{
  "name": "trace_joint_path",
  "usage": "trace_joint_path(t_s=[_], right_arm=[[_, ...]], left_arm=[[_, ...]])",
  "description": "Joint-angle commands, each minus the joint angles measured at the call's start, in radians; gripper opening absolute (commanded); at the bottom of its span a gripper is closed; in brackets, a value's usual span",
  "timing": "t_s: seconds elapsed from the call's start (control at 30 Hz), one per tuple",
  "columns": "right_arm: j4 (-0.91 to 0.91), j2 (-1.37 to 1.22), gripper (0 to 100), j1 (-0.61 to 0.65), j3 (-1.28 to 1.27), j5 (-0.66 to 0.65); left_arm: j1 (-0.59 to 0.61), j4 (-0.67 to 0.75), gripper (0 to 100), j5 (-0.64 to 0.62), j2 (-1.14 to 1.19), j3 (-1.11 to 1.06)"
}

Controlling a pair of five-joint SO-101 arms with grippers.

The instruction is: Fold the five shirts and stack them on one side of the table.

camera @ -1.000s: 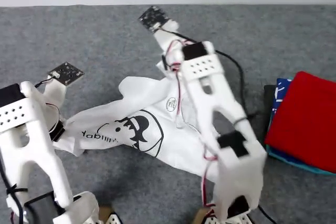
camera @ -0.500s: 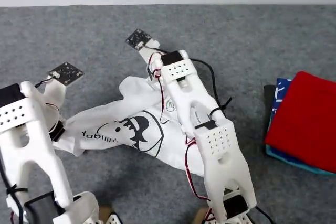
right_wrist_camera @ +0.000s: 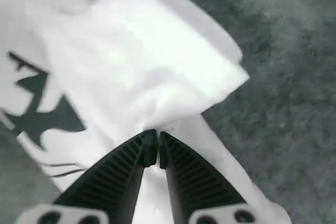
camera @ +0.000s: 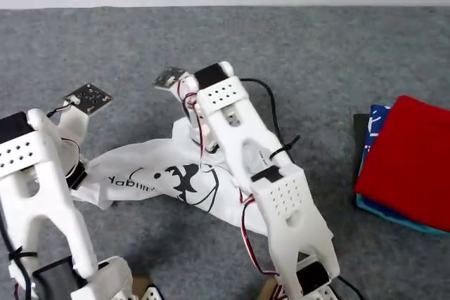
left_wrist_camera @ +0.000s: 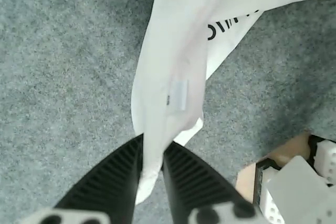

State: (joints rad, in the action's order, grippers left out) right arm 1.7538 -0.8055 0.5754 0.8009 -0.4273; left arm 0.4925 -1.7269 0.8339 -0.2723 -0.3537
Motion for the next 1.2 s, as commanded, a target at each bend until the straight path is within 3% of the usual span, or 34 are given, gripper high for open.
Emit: trace_joint_path(t_s=[0.0, 0.27, 0.43, 0.6, 0.77, 0.93, 1.17], right_arm=[[0.045, 0.145, 0.9, 0.056, -0.098, 0.005], [0.044, 0.380, 0.9, 0.111, -0.457, 0.009], [0.042, 0.518, 0.9, 0.111, -0.643, 0.009], [0.041, 0.674, 1.8, 0.107, -0.667, 0.009], [0.038, 0.754, 17.5, 0.085, -0.595, 0.020], [-0.054, 0.704, 35.0, 0.035, -0.508, 0.163], [-0.107, 0.538, 36.5, 0.116, -0.456, 0.275]], left_arm=[[0.002, -0.002, 1, 0.011, -0.029, -0.002], [0.017, -0.002, 1, 0.012, -0.029, -0.002], [0.137, 0.040, 1, 0.012, -0.029, -0.002], [0.242, 0.052, 1, 0.031, -0.029, -0.004], [0.276, 0.052, 1, 0.064, -0.029, -0.004], [0.275, 0.052, 1, 0.064, -0.029, -0.004], [0.275, 0.052, 1, 0.064, -0.029, -0.004]])
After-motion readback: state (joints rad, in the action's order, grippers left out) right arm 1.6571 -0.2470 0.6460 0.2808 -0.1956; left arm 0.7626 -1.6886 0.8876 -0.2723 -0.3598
